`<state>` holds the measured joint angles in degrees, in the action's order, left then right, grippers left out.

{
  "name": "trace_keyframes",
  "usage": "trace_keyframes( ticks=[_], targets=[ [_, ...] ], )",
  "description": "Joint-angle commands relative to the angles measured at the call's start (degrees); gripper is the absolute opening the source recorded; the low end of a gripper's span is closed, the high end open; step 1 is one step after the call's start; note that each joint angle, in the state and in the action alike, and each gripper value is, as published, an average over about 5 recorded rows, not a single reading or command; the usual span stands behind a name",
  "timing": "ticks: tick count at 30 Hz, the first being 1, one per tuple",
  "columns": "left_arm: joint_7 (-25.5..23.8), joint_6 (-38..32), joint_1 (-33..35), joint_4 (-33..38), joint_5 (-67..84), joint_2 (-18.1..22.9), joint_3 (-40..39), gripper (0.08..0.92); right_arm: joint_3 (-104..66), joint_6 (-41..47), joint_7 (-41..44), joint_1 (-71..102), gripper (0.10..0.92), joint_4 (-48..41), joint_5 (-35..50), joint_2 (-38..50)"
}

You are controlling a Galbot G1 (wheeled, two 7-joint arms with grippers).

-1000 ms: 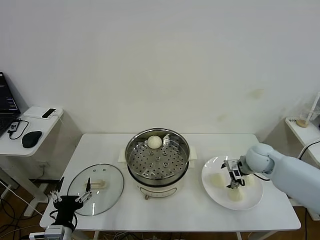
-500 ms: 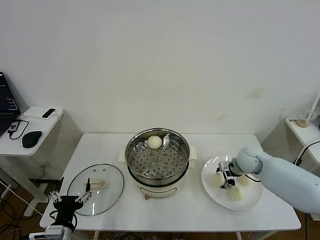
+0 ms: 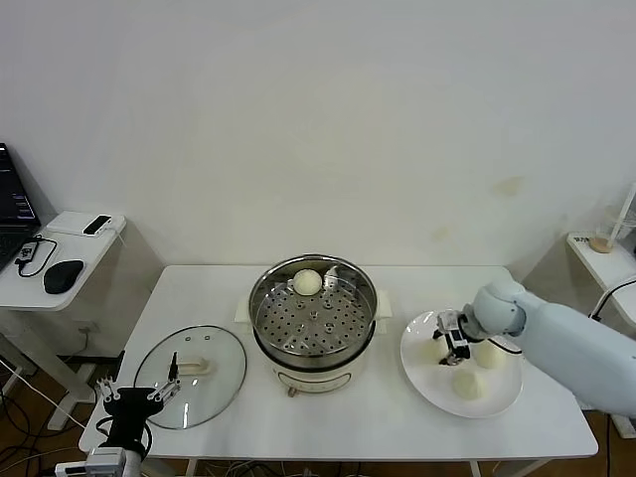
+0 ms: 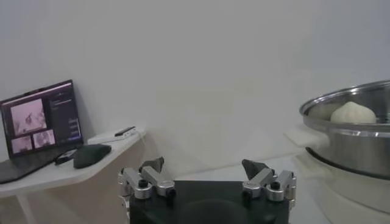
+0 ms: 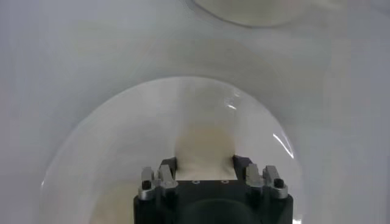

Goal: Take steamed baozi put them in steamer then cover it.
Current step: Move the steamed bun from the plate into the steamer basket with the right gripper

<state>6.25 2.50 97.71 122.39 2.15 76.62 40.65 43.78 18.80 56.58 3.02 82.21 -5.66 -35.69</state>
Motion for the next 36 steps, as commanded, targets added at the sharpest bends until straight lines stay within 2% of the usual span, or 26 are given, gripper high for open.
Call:
trace_keyframes(
  ticks=[1, 8, 16, 28, 36],
  targets=[
    [0.0, 0.0, -0.1, 0.0, 0.0, -0.1, -0.1, 0.823, 2.1, 0.0, 1.0, -9.8, 0.585, 1.4, 4.0, 2.4],
    [0.0, 0.3, 0.0, 0.4, 0.3, -0.7, -0.4, 0.823, 9.1, 1.7, -0.3, -25.5, 0.593, 3.5, 12.7, 1.3],
    [-0.1, 0.5, -0.3, 0.6, 0.5, -1.0, -0.4, 0.823, 16.4, 6.2, -3.0, -36.9, 0.594, 4.2, 21.5, -10.0],
    [-0.2, 0.5, -0.8, -0.2, 0.7, -0.7, 0.7, 0.823, 18.9, 12.9, -9.0, -30.8, 0.594, -1.3, 30.6, -30.3],
    [-0.2, 0.5, -0.9, 0.3, 0.6, -0.2, 1.1, 0.823, 21.2, 17.1, -12.9, -27.0, 0.602, -6.6, 33.9, -38.6]
  ],
)
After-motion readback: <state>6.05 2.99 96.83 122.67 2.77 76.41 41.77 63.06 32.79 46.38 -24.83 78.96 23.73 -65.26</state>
